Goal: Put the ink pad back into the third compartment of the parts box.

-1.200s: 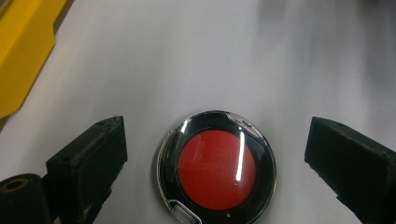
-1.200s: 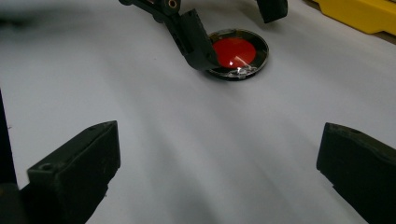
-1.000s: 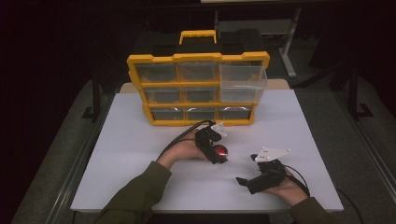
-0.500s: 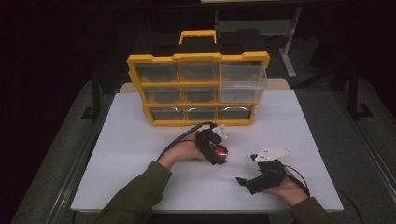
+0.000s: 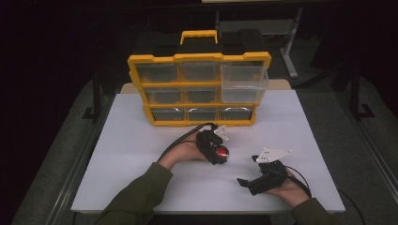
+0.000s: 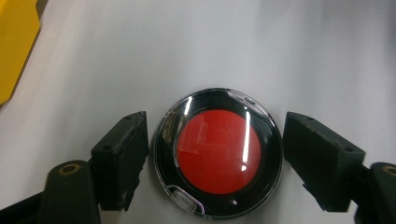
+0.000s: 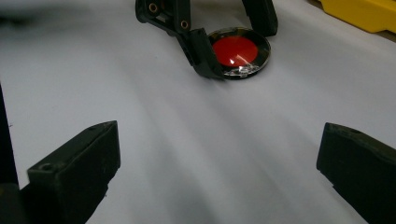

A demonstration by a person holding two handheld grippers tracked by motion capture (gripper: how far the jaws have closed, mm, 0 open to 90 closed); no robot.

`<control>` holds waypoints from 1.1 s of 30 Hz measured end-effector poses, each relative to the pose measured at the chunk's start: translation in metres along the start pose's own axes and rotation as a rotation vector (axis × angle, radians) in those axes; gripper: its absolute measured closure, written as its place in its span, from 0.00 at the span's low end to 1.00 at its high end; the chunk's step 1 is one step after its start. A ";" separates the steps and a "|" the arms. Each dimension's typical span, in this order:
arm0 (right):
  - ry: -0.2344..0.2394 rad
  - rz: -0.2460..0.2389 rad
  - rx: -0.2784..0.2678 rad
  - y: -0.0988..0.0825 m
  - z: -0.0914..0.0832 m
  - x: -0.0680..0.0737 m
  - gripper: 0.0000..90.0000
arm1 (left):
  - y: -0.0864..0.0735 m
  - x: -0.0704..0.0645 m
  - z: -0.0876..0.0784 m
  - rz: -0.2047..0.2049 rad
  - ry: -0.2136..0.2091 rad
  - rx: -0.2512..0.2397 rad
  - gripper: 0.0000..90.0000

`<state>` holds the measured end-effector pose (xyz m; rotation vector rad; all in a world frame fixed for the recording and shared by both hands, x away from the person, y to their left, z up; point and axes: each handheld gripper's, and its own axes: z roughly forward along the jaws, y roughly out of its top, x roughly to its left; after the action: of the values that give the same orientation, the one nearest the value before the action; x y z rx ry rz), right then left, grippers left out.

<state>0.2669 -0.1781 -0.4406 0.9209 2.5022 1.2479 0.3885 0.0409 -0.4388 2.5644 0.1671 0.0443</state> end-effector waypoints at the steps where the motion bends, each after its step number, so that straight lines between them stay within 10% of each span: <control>1: 0.000 -0.001 0.001 0.000 0.000 0.000 0.00 | 0.000 0.000 0.000 0.002 0.000 0.000 0.29; 33: 0.001 0.001 -0.003 0.000 0.000 0.000 0.00 | -0.002 0.006 -0.019 -0.043 0.002 -0.018 0.33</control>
<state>0.2669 -0.1781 -0.4406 0.9211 2.5005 1.2524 0.3932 0.0535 -0.4242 2.5424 0.2213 0.0327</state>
